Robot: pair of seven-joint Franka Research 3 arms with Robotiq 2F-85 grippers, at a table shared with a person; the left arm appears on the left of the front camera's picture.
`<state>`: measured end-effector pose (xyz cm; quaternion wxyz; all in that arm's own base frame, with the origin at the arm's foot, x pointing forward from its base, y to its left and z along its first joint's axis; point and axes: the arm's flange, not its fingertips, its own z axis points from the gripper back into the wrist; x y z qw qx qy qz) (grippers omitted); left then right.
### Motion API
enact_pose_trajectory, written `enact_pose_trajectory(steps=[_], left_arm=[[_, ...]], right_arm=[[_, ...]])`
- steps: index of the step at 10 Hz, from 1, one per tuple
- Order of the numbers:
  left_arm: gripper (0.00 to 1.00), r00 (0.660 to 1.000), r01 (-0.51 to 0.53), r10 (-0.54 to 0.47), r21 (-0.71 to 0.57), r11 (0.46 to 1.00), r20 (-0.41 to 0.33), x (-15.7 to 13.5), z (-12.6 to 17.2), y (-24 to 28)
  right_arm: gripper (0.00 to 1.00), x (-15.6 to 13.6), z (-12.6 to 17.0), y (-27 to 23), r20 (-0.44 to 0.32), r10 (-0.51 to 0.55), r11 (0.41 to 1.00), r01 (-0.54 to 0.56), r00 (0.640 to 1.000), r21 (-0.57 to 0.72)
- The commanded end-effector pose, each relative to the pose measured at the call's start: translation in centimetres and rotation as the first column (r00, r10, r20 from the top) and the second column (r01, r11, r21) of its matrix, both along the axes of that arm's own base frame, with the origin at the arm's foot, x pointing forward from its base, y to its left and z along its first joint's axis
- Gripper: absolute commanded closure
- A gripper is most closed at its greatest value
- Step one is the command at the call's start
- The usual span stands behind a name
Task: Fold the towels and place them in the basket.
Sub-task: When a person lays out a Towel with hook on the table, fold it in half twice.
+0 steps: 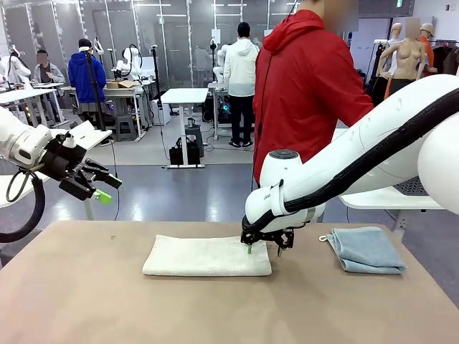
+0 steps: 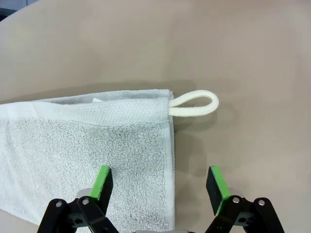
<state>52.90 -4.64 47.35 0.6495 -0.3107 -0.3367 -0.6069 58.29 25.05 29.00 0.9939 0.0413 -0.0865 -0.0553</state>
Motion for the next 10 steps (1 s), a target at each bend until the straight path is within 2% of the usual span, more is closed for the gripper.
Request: enact_pose_trajectory(steps=[1,2,3,6,7,10], left_arm=[[0.0,1.0,-0.002,0.002,0.0,1.0,0.0,-0.04,0.09,0.03],[0.0,1.0,-0.002,0.002,0.0,1.0,0.0,-0.04,0.09,0.03],[0.0,1.0,-0.002,0.002,0.0,1.0,0.0,-0.04,0.09,0.03],[0.0,1.0,-0.002,0.002,0.0,1.0,0.0,-0.04,0.09,0.03],[0.0,1.0,-0.002,0.002,0.0,1.0,0.0,-0.04,0.09,0.03],[0.0,1.0,-0.002,0.002,0.0,1.0,0.0,-0.04,0.09,0.03]], right_arm=[[0.2,0.37,-0.29,0.59,-0.004,-0.041,0.999,0.041,0.999,-0.016],[0.2,0.38,-0.42,0.65,-0.013,-0.042,0.999,0.042,0.999,-0.005],[0.25,0.38,-0.47,0.7,-0.01,-0.042,0.999,0.042,0.999,-0.008],[0.25,0.39,-0.71,0.73,-0.019,-0.05,0.999,0.05,0.999,0.005],[0.45,0.35,-0.75,0.71,-0.009,-0.043,0.999,0.043,0.999,-0.003],[0.45,0.24,-0.63,0.94,-0.011,-0.046,0.999,0.046,0.999,-0.012]])
